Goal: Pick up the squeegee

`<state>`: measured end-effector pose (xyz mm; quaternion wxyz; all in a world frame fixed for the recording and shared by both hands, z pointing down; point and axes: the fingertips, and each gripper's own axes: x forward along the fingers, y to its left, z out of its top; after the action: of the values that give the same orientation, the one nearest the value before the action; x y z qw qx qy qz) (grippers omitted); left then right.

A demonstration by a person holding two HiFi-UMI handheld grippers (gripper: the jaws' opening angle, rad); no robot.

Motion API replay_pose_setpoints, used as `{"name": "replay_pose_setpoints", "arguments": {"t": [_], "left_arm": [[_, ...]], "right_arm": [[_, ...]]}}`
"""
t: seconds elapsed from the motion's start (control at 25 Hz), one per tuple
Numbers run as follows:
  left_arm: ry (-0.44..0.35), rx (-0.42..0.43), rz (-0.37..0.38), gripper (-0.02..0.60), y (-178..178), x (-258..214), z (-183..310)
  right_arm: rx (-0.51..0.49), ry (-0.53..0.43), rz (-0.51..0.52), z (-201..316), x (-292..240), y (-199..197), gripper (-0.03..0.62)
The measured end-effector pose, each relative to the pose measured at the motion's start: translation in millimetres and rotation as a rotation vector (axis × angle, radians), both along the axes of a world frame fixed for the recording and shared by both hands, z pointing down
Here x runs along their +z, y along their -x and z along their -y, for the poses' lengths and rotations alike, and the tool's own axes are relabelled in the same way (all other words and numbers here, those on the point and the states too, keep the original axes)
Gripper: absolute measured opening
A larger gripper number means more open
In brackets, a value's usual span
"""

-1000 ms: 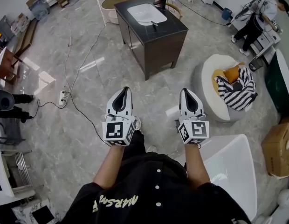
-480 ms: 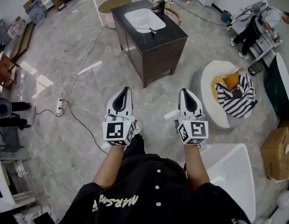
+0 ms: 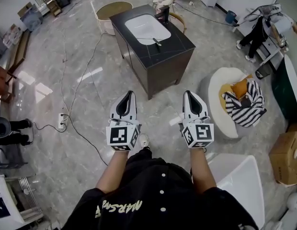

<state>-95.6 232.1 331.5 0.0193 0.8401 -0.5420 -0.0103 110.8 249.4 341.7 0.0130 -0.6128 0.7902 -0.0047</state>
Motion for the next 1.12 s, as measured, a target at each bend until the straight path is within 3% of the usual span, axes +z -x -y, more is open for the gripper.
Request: {"name": "replay_pose_setpoints", "arguments": {"t": [0.48,1.12], "left_arm": [[0.003,0.058,0.005,0.018,16.3,5.8,114.8],[0.030,0.070,-0.002,0.018,21.6,23.4,196.0]], "right_arm": [[0.040,0.019,-0.012,108.0,7.9,20.8,-0.003],[0.043,0.034,0.001,187.5,24.5,26.9,-0.003]]}}
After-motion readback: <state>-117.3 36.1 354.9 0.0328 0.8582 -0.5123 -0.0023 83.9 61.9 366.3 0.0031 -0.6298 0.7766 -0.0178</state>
